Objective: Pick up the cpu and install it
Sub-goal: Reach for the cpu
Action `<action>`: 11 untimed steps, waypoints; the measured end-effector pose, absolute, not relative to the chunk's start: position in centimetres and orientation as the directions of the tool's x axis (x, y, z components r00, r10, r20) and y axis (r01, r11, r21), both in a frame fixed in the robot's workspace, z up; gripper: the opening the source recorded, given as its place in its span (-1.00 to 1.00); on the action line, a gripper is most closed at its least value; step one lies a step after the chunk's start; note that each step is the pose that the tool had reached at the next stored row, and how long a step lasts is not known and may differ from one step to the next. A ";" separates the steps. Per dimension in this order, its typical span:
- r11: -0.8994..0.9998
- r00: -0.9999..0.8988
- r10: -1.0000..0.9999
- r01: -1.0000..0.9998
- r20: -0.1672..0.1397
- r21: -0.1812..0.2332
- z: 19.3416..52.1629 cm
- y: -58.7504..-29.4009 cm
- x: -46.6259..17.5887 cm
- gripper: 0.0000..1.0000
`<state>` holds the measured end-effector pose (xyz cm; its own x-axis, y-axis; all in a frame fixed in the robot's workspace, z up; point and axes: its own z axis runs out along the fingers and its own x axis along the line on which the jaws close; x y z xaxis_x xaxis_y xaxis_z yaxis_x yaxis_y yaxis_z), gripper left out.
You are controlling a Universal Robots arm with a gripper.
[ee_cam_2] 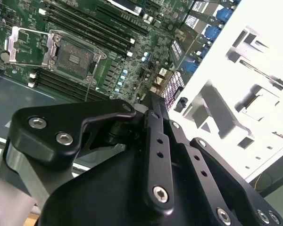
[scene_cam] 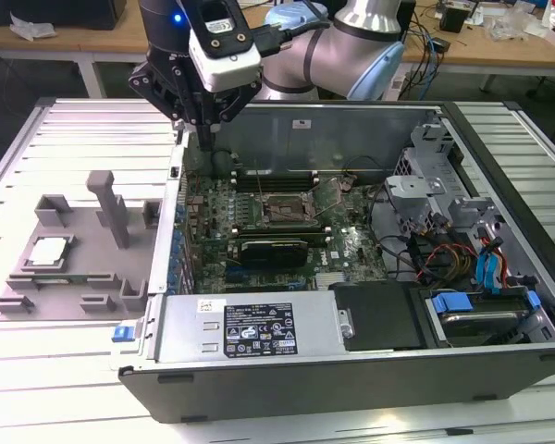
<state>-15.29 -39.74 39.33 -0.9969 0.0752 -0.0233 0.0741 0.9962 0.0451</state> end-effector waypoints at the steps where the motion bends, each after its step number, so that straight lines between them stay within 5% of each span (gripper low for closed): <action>1: 0.996 -0.997 0.075 0.074 -0.023 0.045 39.3 -39.7 -15.4 -0.79; 11: 0.996 -0.997 0.075 0.074 -0.023 0.045 39.3 -39.6 -16.7 -0.79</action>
